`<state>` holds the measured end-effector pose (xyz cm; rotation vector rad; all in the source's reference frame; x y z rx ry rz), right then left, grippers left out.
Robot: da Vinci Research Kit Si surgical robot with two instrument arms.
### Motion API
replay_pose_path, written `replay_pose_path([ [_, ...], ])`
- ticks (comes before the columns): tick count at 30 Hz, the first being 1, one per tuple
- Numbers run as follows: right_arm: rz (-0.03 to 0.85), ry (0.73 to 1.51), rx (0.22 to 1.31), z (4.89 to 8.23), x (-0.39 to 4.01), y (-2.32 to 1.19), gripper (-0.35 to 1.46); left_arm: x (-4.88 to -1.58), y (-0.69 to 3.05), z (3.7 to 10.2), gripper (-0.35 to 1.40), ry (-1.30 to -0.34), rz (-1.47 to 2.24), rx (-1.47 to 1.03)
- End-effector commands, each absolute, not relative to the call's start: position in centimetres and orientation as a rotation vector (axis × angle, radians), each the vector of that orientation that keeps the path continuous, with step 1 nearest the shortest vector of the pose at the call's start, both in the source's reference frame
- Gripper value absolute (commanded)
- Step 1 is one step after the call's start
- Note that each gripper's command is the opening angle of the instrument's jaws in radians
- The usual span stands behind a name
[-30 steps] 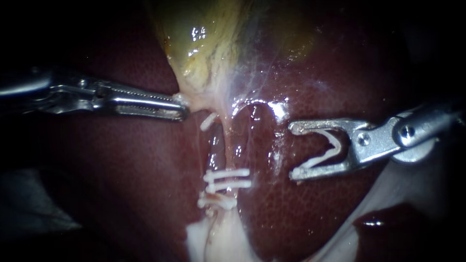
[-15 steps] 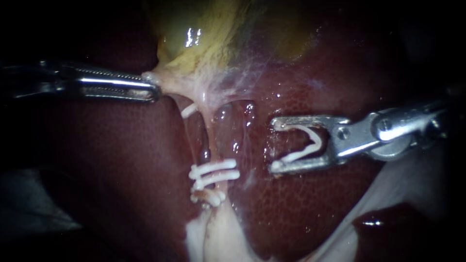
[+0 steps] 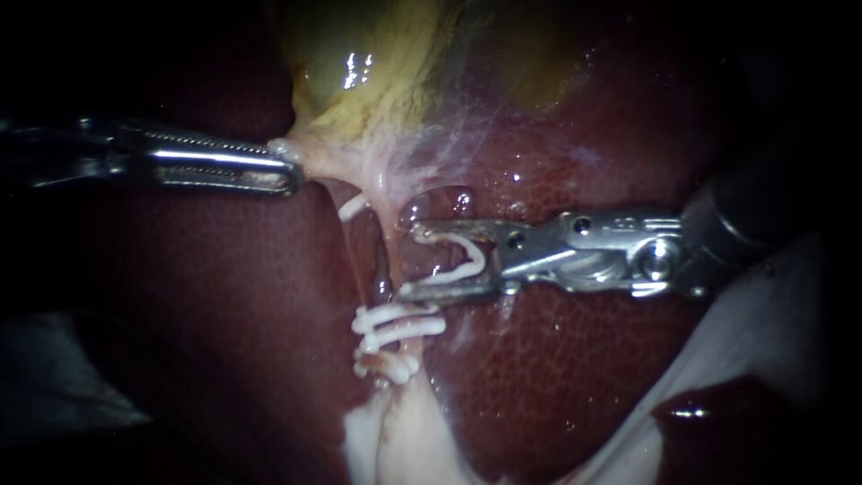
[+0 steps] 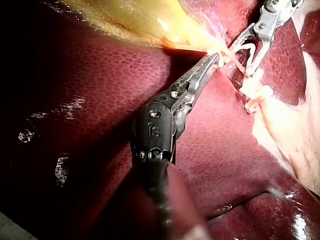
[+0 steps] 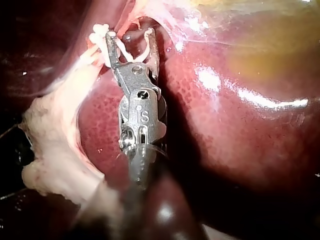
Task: Clipping third clip right tube
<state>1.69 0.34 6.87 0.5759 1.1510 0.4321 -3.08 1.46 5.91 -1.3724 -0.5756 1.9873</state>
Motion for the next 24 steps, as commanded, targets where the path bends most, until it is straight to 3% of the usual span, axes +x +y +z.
replay_pose_path([
  [1,0.451,1.165,0.598,6.9,1.73,0.35,0.49,-3.08,1.46,5.91,-0.35,-0.577,1.987,-1.372],
  [7,0.565,1.311,0.76,6.97,1.87,0.44,0.49,-3.08,1.46,5.91,-0.35,-0.577,1.987,-1.372],
  [12,0.594,1.387,0.865,6.9,1.96,0.47,0.49,-3.08,1.46,5.91,-0.35,-0.577,1.987,-1.372],
  [18,0.595,1.438,0.905,6.72,1.99,0.55,0.48,-3.08,1.46,5.91,-0.35,-0.577,1.987,-1.372],
  [24,0.594,1.44,0.92,6.54,1.92,0.58,0.35,-3.08,1.46,5.91,-0.35,-0.576,1.988,-1.372],
])
